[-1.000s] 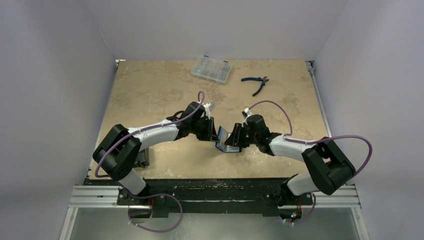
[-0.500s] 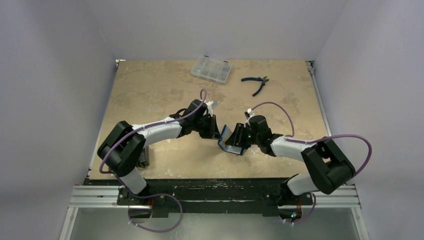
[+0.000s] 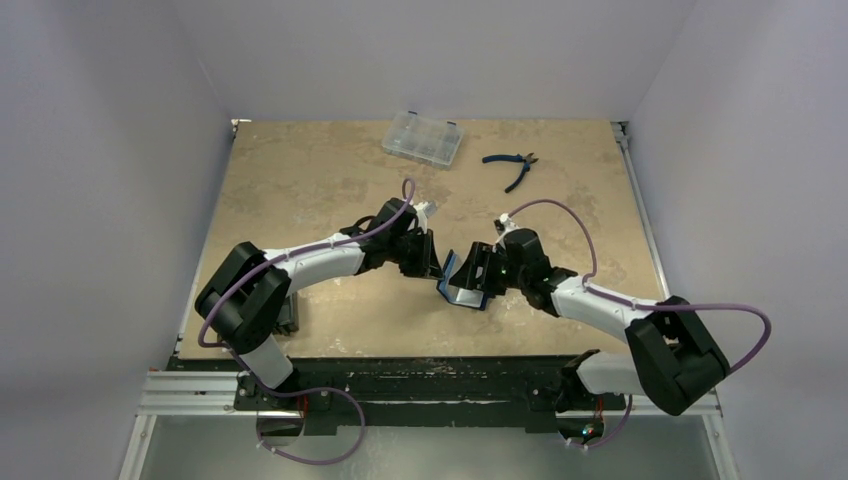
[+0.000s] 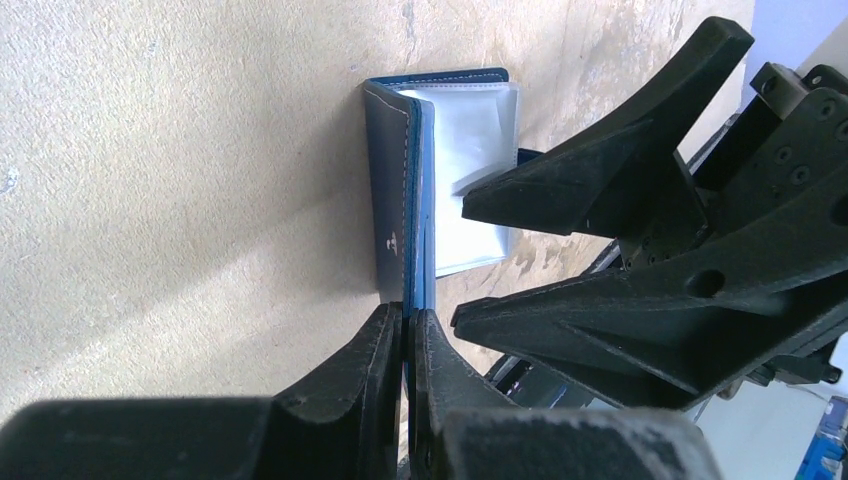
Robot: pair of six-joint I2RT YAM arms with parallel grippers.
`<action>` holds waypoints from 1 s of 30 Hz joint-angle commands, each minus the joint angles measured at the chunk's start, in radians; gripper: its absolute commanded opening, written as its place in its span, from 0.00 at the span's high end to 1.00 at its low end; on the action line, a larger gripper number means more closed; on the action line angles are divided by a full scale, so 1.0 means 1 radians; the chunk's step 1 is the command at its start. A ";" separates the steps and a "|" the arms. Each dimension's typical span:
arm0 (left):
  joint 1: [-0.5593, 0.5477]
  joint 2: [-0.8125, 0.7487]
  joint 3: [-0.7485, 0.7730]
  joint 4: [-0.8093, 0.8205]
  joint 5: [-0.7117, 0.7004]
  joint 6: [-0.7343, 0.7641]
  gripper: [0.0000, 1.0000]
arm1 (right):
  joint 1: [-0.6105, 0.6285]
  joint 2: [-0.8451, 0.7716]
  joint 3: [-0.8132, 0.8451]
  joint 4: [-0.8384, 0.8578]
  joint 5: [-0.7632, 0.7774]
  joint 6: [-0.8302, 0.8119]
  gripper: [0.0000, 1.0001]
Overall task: Put the credit cards into the card holder
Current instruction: Open the card holder at the center of the board.
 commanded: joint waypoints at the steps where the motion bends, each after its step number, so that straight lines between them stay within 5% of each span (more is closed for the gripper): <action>1: -0.003 -0.035 0.036 0.008 0.004 0.015 1.00 | 0.002 0.000 0.058 -0.005 0.000 -0.015 0.30; 10: -0.004 -0.048 0.030 0.010 0.003 0.011 1.00 | 0.003 0.061 0.096 0.004 0.005 -0.039 0.24; 20: -0.004 -0.065 0.025 -0.004 -0.018 0.015 1.00 | 0.002 0.052 0.048 0.002 0.028 -0.033 0.52; 30: -0.002 -0.079 0.026 -0.032 -0.047 0.037 1.00 | 0.000 -0.034 0.004 -0.135 0.170 -0.060 0.50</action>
